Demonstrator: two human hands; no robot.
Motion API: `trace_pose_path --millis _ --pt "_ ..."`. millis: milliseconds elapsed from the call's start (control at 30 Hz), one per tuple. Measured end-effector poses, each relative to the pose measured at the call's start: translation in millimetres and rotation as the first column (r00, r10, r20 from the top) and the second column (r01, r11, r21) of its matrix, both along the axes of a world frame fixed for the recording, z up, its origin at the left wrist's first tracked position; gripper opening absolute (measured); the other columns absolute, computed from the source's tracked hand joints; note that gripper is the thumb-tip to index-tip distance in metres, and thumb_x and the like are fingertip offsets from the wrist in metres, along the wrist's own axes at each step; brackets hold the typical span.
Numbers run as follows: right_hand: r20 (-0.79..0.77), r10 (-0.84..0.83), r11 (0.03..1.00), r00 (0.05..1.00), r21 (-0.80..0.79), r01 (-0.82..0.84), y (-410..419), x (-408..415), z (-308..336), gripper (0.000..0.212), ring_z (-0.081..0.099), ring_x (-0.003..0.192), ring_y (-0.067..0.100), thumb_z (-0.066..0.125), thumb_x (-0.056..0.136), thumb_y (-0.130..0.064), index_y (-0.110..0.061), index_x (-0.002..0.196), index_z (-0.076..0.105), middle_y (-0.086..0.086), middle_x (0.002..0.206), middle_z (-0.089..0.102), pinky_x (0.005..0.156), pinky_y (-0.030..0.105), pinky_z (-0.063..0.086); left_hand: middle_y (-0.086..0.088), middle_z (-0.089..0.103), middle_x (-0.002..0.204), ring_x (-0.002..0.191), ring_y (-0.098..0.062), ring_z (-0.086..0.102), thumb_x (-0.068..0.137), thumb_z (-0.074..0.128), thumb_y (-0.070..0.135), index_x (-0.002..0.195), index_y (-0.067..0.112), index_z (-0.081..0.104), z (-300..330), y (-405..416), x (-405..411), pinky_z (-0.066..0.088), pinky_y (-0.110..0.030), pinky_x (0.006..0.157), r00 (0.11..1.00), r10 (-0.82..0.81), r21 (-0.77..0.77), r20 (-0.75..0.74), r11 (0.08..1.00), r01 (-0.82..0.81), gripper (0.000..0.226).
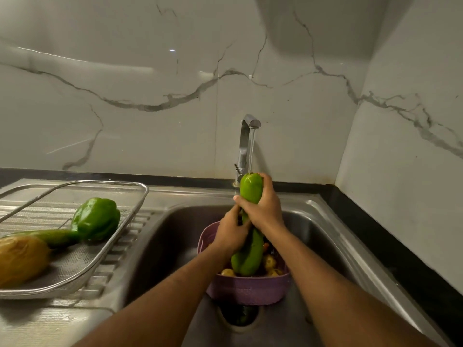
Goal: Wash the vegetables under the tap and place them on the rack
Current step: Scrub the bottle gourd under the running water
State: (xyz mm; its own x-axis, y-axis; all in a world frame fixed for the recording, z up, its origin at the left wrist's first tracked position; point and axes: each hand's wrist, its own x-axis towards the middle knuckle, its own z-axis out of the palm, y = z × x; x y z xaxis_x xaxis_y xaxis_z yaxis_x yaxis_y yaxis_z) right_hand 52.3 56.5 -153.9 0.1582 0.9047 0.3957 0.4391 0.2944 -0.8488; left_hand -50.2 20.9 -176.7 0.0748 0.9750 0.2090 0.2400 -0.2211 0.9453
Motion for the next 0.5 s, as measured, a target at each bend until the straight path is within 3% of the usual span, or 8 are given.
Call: trace_pose_path --millis 133,333,433,500 --pt "-0.368 0.099 0.973 0.924 -0.159 -0.168 6 4 -3 0.043 0.074 0.091 0.028 0.093 0.071 -0.029 -0.018 0.106 0.071 0.008 0.096 0.075 0.079 0.042 0.064 -0.005 0.073 0.116 0.107 -0.020 0.071 0.101 0.062 0.019 0.136 0.013 0.058 -1 1 5 0.059 -0.046 0.096 0.992 0.033 -0.054 0.122 0.998 -0.027 0.035" --pt "-0.542 0.256 0.846 0.800 -0.275 -0.457 -2 15 -7 0.058 0.073 0.106 0.035 0.090 0.072 -0.042 -0.014 0.119 0.072 0.018 0.112 0.075 0.096 0.054 0.058 -0.005 0.072 0.118 0.106 -0.018 0.070 0.099 0.067 0.024 0.135 0.017 0.060 1 3 -2 0.059 -0.042 0.095 0.977 0.073 -0.059 0.198 0.996 -0.063 0.038" --pt "-0.593 0.291 0.723 0.751 -0.378 -0.579 -13 26 -17 0.049 0.068 0.116 0.037 0.077 0.086 -0.039 -0.010 0.126 0.071 0.023 0.122 0.072 0.107 0.057 0.050 0.001 0.071 0.110 0.097 -0.008 0.069 0.101 0.063 0.015 0.126 0.025 0.059 2 0 -4 0.060 -0.023 0.079 0.978 0.034 -0.054 0.204 0.998 -0.023 0.027" --pt "-0.631 0.336 0.668 0.699 -0.363 -0.649 -16 37 -20 0.045 0.063 0.124 0.041 0.073 0.090 -0.030 -0.008 0.129 0.069 0.025 0.128 0.068 0.112 0.060 0.045 0.006 0.069 0.107 0.095 -0.005 0.068 0.101 0.062 0.016 0.122 0.029 0.056 0 -4 -4 0.058 -0.018 0.071 0.980 -0.004 -0.071 0.198 0.997 0.018 0.026"
